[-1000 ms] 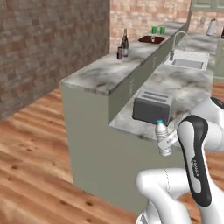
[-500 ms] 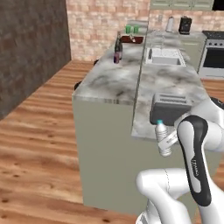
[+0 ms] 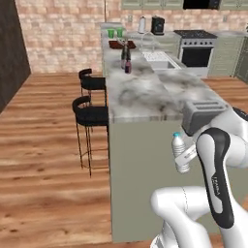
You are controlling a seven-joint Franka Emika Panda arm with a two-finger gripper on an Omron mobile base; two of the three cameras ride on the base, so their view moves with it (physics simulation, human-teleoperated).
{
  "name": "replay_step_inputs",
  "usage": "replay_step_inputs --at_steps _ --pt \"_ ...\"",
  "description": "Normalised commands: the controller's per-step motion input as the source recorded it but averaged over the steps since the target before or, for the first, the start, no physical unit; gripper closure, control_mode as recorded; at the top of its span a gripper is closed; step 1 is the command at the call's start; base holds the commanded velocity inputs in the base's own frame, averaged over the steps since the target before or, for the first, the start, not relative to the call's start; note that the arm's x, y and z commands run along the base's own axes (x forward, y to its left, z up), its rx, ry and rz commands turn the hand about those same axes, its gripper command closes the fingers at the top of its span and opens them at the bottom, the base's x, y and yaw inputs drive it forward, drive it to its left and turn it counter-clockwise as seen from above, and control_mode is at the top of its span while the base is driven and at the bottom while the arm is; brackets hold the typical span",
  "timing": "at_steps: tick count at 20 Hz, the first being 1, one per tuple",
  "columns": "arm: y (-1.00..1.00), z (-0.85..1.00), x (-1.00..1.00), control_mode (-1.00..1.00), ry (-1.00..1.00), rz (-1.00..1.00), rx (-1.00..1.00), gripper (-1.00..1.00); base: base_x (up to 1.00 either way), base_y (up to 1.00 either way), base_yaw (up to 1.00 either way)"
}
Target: Place the drinks on the dining counter in a tight cluster.
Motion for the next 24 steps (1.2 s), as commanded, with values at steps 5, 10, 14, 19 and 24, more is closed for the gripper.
replay_step_inputs --at_steps 5,10,14,19,24 --pt "0.0 0.0 0.0 1.0 0.0 0.0 0.0 1.0 0.0 1.0 -0.46" --pt "0.0 0.0 0.0 1.0 0.0 0.0 0.0 1.0 0.0 1.0 -0.44" --pt "0.0 0.0 0.0 1.0 0.0 0.0 0.0 1.0 0.0 1.0 -0.47" --pt "0.0 0.0 0.0 1.0 0.0 0.0 0.0 1.0 0.21 1.0 -0.55" --pt "0.0 0.0 0.0 1.0 0.0 0.0 0.0 1.0 0.32 0.99 -0.62"
